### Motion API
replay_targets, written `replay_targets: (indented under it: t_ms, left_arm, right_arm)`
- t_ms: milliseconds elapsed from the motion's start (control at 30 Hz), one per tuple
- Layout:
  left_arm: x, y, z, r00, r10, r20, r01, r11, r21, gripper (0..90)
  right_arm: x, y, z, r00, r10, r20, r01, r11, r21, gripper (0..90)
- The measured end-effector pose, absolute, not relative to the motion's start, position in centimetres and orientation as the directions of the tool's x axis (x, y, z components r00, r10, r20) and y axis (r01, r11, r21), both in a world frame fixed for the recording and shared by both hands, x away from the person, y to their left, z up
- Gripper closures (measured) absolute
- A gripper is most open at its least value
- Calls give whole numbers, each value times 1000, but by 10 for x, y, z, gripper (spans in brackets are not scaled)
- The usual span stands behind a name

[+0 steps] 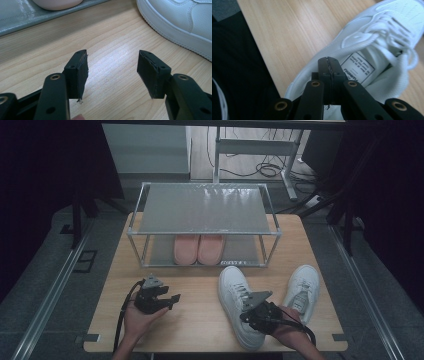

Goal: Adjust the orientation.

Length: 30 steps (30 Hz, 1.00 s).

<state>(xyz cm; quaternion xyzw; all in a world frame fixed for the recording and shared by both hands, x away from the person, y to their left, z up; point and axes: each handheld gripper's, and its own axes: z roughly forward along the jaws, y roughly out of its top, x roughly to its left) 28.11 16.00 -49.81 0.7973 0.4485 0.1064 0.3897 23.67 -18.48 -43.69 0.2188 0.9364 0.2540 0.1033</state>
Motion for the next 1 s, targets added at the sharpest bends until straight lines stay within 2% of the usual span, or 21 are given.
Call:
replay_targets:
  t_ms: [133, 367, 1000]
  left_arm:
    - [281, 159, -498, 576, 797, -180, 632, -296, 716, 417]
    - [281, 161, -498, 575, 798, -182, 632, -292, 718, 416]
    - [281, 162, -498, 570, 801, -181, 633, -288, 718, 416]
  right_arm:
    - [233, -174, -430, -896, 438, -73, 328, 764, 556, 899]
    - [231, -152, -444, -919, 381, -103, 293, 833, 469, 899]
    - [231, -180, -447, -895, 437, -87, 351, 811, 469, 899]
